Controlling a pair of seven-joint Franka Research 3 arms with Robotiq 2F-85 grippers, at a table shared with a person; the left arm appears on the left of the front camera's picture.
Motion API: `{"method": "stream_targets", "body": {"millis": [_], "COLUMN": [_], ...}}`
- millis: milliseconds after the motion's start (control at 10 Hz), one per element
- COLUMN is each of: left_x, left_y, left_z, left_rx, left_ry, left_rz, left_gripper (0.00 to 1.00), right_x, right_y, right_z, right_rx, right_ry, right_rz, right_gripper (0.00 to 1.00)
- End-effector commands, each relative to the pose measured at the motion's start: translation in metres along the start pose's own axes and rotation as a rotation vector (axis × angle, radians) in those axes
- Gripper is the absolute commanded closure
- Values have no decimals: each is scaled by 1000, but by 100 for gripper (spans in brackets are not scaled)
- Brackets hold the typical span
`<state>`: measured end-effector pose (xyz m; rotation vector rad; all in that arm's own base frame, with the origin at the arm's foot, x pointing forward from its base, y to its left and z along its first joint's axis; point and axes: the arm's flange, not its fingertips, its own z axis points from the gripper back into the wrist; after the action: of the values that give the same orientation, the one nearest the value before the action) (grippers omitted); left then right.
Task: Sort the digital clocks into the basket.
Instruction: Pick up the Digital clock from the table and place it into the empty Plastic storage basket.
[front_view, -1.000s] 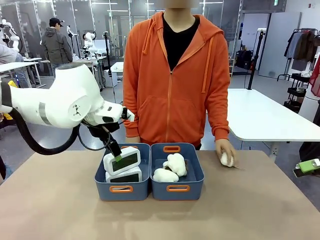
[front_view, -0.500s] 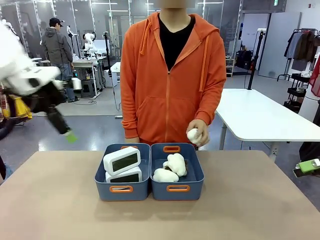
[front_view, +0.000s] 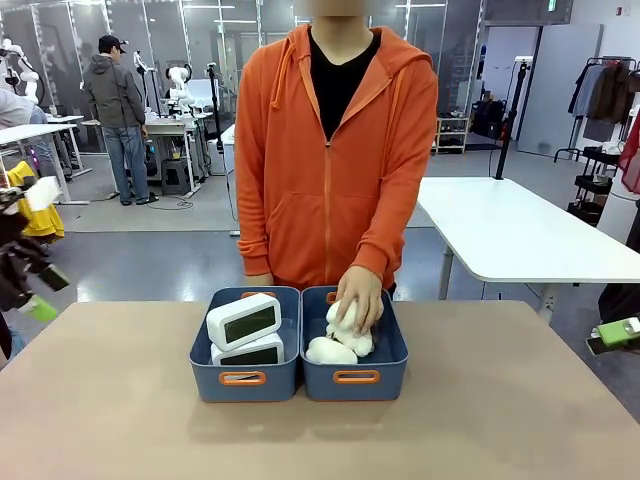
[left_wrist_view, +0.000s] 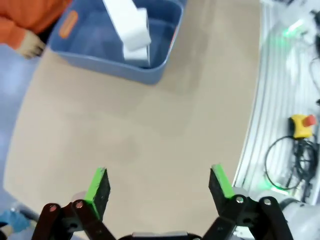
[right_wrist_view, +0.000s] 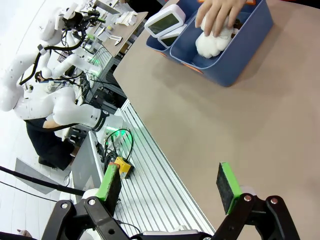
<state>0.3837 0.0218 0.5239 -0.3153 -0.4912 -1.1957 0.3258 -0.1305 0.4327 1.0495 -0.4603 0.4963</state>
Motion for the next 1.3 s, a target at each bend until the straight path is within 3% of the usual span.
{"method": "stream_targets", "body": {"millis": [0,200,300,1200], "left_x": [-20,-38,-32,-32], "left_y": [-2,-5,1,1], "left_z": [9,27,19,19], "left_rx": [75,119,59,59], "left_ry": [-52,-85,-26,-26], "left_rz": [88,170,90,90], "left_gripper": [0,0,0,0], "right_x": [1,1,1,1], "right_y": [3,3,3,3], "right_z": [1,1,1,1], "right_rx": [9,9,9,9], "right_ry": [1,1,1,1], "right_rz": [4,4,4,4], "right_gripper": [3,3,3,3]}}
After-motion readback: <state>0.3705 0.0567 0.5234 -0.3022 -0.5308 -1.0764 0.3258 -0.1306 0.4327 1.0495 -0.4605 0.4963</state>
